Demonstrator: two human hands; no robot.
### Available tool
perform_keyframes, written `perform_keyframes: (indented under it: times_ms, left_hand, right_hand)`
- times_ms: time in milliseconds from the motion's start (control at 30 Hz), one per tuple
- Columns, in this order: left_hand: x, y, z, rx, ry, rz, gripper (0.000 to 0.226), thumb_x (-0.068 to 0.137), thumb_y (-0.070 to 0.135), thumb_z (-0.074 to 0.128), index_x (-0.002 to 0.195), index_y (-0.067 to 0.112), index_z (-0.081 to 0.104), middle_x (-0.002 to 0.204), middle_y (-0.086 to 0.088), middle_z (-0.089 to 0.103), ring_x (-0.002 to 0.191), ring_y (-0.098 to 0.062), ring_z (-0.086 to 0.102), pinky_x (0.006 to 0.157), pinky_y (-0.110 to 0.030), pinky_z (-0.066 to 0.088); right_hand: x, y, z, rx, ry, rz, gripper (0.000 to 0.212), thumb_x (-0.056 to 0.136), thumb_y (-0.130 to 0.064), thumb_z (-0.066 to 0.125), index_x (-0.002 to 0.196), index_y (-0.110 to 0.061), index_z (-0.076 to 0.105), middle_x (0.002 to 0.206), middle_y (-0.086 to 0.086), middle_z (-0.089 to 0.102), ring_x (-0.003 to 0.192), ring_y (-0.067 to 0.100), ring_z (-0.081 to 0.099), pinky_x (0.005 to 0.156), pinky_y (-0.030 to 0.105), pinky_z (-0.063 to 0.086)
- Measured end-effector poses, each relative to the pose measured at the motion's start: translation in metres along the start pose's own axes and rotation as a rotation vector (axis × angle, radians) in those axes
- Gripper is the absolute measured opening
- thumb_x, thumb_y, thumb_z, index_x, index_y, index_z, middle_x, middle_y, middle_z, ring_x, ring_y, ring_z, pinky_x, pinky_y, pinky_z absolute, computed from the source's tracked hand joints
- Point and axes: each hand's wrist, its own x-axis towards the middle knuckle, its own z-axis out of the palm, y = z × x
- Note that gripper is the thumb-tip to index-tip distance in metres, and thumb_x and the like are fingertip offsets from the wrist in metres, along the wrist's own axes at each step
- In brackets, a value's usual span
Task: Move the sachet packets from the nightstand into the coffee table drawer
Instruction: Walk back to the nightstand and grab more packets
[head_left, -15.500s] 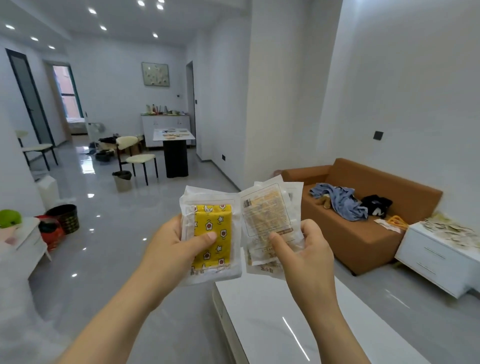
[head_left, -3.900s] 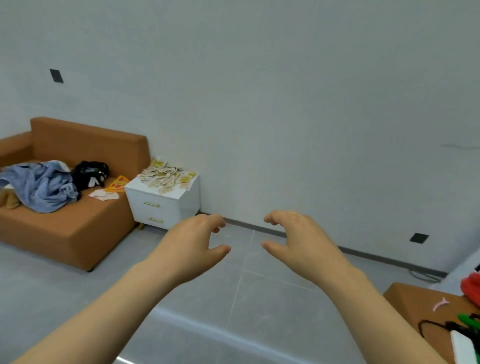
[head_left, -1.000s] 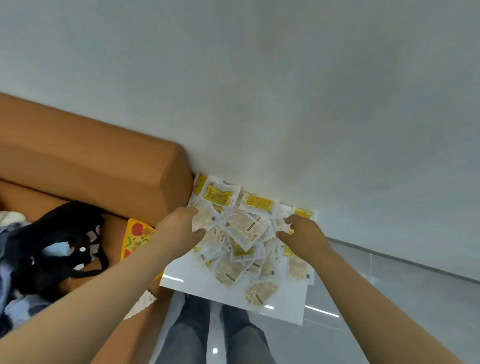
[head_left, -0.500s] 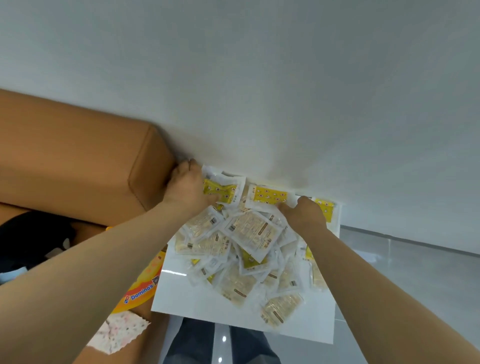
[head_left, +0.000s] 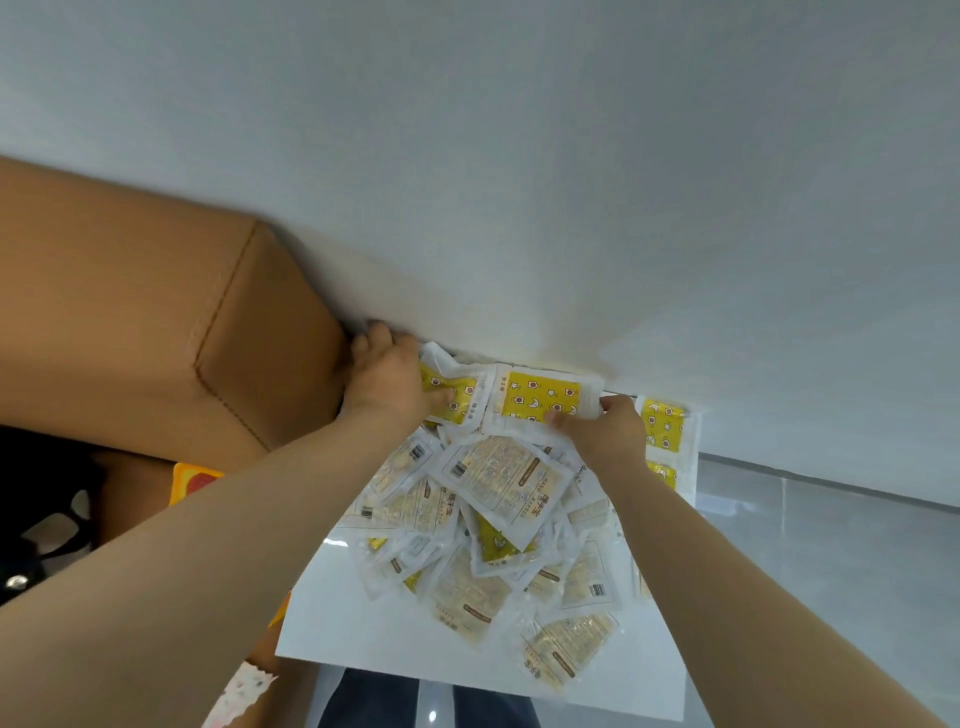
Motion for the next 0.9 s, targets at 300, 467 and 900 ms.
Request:
perform_keyframes:
  times_ms: [300, 467, 900]
  left_hand:
    - [0.006, -0.001, 0.018, -0.067, -0.083, -0.098, 0.081, 0.069, 0.051, 0.077, 0.127, 0.007, 0.04, 0.131, -0.015, 0.046, 0.121, -0.036, 0.044, 0.096, -0.046, 0.044]
    - [0.009, -0.001, 0.018, -0.096, -0.06, -0.106, 0.084, 0.066, 0.045, 0.081, 0.126, 0.004, 0.039, 0.131, -0.017, 0.043, 0.12, -0.036, 0.042, 0.096, -0.043, 0.041]
    - [0.007, -0.009, 0.012, -0.087, -0.106, -0.206, 0.083, 0.063, 0.052, 0.081, 0.122, 0.005, 0.046, 0.13, -0.016, 0.047, 0.119, -0.031, 0.046, 0.096, -0.037, 0.039]
  right_hand:
    - [-0.019, 0.01, -0.016, 0.21, -0.01, -0.101, 0.033, 0.076, -0.016, 0.078, 0.102, 0.0, 0.064, 0.094, 0.017, 0.068, 0.078, 0.024, 0.061, 0.069, 0.033, 0.051]
    - [-0.048, 0.024, -0.034, 0.271, -0.155, -0.114, 0.02, 0.08, -0.019, 0.075, 0.091, -0.003, 0.071, 0.089, 0.014, 0.074, 0.085, 0.033, 0.07, 0.081, 0.044, 0.057]
    - [-0.071, 0.043, 0.01, 0.058, -0.085, -0.157, 0.014, 0.081, -0.016, 0.073, 0.084, -0.006, 0.064, 0.083, 0.014, 0.064, 0.061, 0.019, 0.057, 0.047, 0.02, 0.038]
